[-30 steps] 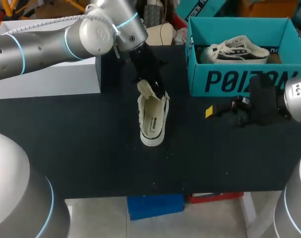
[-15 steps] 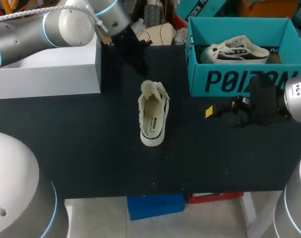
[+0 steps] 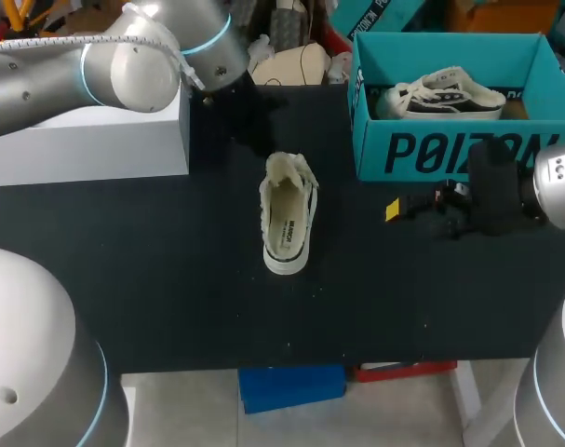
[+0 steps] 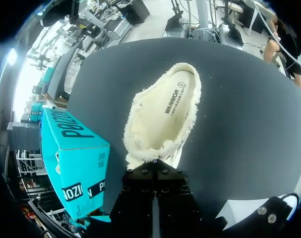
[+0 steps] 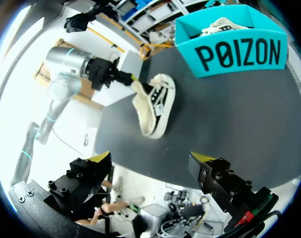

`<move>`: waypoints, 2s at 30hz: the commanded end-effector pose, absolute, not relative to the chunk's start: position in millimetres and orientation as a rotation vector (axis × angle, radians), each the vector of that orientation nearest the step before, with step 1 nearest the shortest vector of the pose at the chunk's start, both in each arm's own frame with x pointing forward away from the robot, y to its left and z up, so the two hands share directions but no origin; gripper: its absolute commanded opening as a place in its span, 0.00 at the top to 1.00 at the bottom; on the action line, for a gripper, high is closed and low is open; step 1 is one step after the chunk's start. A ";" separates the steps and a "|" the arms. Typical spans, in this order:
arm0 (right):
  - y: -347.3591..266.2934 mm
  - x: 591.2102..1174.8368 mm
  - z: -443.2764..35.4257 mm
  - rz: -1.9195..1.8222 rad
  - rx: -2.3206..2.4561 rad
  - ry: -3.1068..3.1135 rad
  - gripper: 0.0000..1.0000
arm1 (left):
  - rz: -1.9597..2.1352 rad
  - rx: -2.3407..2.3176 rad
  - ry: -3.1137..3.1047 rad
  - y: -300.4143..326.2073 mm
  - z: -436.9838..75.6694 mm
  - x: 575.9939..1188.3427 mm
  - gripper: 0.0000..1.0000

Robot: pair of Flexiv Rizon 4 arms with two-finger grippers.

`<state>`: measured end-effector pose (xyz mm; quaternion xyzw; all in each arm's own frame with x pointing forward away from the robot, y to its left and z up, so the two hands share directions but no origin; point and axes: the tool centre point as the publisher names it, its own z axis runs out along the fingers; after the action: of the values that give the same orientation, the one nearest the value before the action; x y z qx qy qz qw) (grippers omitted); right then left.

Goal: Take the shoe out of the shoebox, open the shoe tongue, remove and reinsert the insole, then place the shoe into the shoebox

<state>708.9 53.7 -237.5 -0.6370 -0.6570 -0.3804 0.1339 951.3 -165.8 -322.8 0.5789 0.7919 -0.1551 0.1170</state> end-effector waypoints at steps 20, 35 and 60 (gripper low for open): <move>54.2 708.8 -237.4 -1.101 -1.849 -1.905 0.00 | -0.632 1.752 2.349 -188.8 -351.5 917.5 1.00; 54.2 708.8 -237.4 -1.101 -1.849 -1.905 0.00 | -0.645 1.747 2.392 -178.1 -356.4 907.2 1.00; 54.2 708.8 -237.4 -1.101 -1.849 -1.905 0.00 | -0.332 2.161 2.097 -133.2 -319.7 892.5 0.57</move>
<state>708.9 53.6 -237.5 -0.6370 -0.6569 -0.3804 0.1339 893.2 -131.8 -316.0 0.7122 0.6911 -0.1103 0.0537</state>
